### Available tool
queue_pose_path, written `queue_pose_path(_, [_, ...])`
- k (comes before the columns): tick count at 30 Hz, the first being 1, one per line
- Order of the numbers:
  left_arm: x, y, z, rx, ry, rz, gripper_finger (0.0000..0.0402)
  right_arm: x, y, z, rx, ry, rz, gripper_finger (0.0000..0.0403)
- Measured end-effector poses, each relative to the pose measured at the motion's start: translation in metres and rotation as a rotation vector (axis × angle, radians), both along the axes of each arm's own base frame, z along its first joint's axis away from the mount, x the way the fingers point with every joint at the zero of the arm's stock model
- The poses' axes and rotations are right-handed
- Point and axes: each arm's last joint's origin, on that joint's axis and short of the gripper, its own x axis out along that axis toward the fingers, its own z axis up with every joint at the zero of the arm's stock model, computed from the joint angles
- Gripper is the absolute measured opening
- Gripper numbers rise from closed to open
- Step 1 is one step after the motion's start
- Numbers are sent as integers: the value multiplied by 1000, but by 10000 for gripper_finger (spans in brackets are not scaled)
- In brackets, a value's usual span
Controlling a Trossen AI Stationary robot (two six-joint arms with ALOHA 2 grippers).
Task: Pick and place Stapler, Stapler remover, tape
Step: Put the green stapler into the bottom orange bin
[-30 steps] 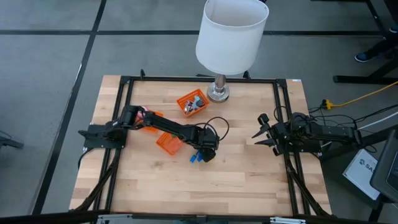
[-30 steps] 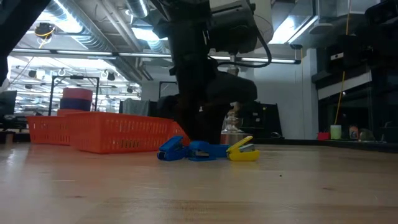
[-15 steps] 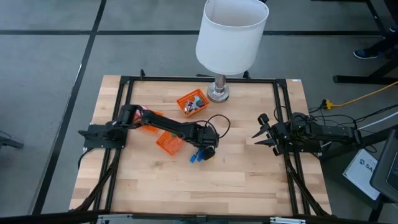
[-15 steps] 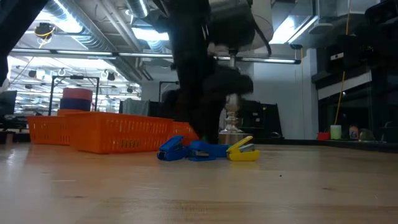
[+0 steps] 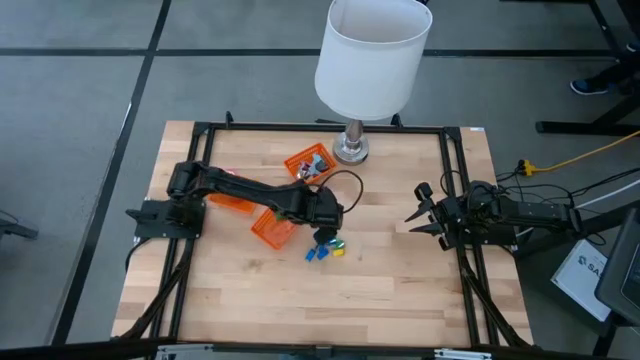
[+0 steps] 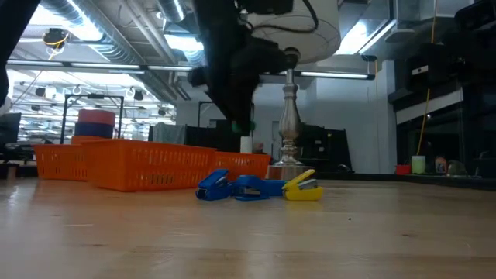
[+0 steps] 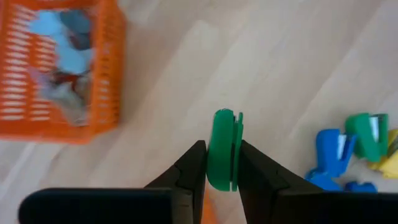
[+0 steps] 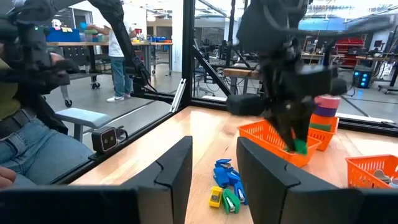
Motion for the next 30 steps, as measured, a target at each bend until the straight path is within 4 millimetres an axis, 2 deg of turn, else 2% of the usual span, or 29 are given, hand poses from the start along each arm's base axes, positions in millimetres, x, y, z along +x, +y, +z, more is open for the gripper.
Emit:
queue_pose_path(9, [-23, 5, 24, 77, 48, 61, 66, 0, 0, 0, 0, 0, 0, 129])
queue_pose_path(16, [-34, 9, 30, 85, 113, 93, 67, 0, 0, 0, 0, 0, 0, 129])
queue_pose_path(19, [-37, 11, 23, 57, 135, 96, 67, 0, 0, 0, 0, 1, 0, 129])
queue_pose_path(25, [-49, 15, -5, 21, 219, 146, 67, 0, 0, 0, 0, 1, 0, 129])
queue_pose_path(30, [-54, 13, -26, -51, 223, 163, 67, 0, 0, 0, 0, 1, 0, 129])
